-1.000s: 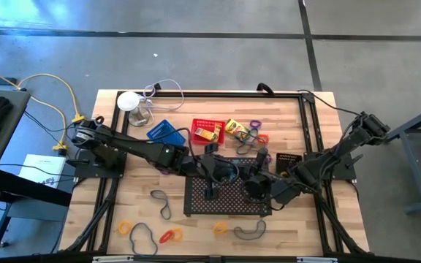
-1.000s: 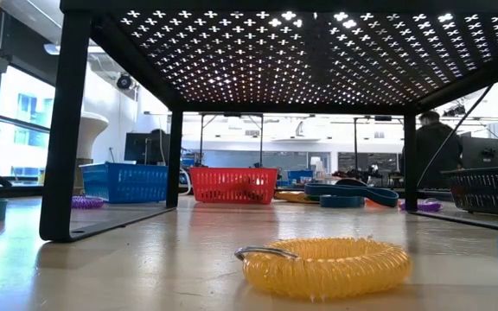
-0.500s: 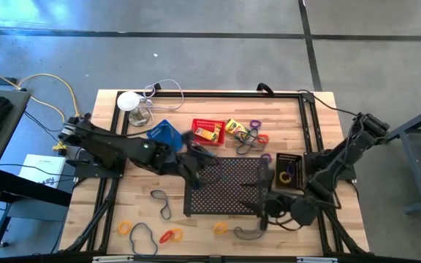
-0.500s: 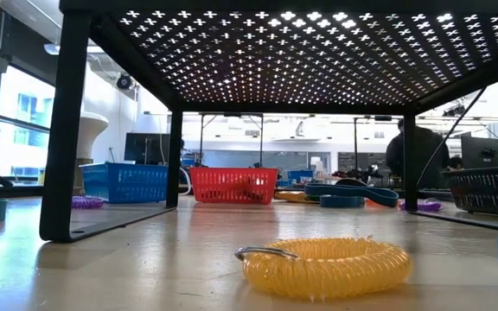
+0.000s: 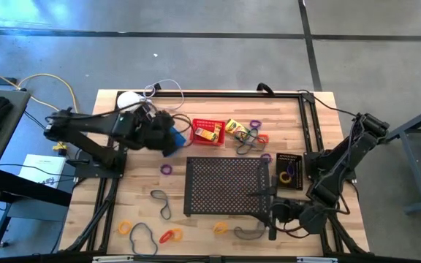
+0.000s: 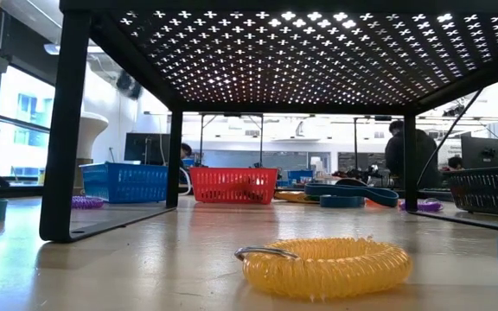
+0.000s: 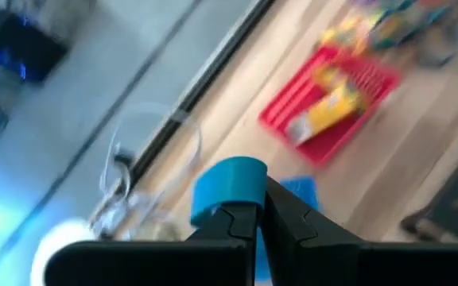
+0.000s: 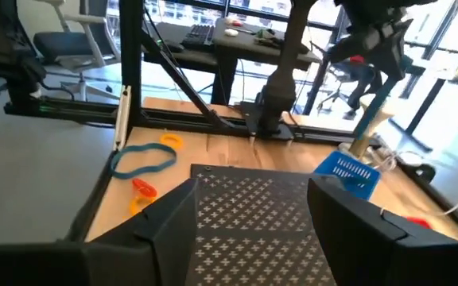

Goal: Pick & Place Office Desk Supplies
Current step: Put the blue rubber band into the blue bin

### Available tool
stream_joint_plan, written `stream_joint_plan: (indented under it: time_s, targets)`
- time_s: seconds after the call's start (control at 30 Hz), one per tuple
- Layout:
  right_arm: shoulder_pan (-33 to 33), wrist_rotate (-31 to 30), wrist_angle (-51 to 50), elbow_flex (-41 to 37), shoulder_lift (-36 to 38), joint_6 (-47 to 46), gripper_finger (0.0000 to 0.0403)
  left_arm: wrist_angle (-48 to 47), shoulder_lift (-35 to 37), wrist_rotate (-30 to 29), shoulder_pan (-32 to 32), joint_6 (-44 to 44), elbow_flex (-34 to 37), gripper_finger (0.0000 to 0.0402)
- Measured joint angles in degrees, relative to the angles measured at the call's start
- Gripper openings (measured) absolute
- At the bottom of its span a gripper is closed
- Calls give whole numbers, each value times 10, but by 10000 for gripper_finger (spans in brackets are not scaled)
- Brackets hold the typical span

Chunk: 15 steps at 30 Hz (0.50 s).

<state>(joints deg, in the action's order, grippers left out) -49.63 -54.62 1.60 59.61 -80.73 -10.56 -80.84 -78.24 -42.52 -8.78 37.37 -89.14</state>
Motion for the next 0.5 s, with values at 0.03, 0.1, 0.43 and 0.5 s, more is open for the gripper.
stream_joint_plan:
  time_s: [0.03,0.1,0.43,0.5]
  targets:
    - [0,7,-3,0,0,-11,223,-2,0,18,17,-3,6,1]
    - [0,19,-12,0,0,-31,223,7,0,57,49,-28,27,1]
    - [0,73,-30,0,0,-77,222,132,1,204,200,-169,191,0]
    - [0,80,-30,0,0,-77,222,151,1,216,226,-181,220,0]
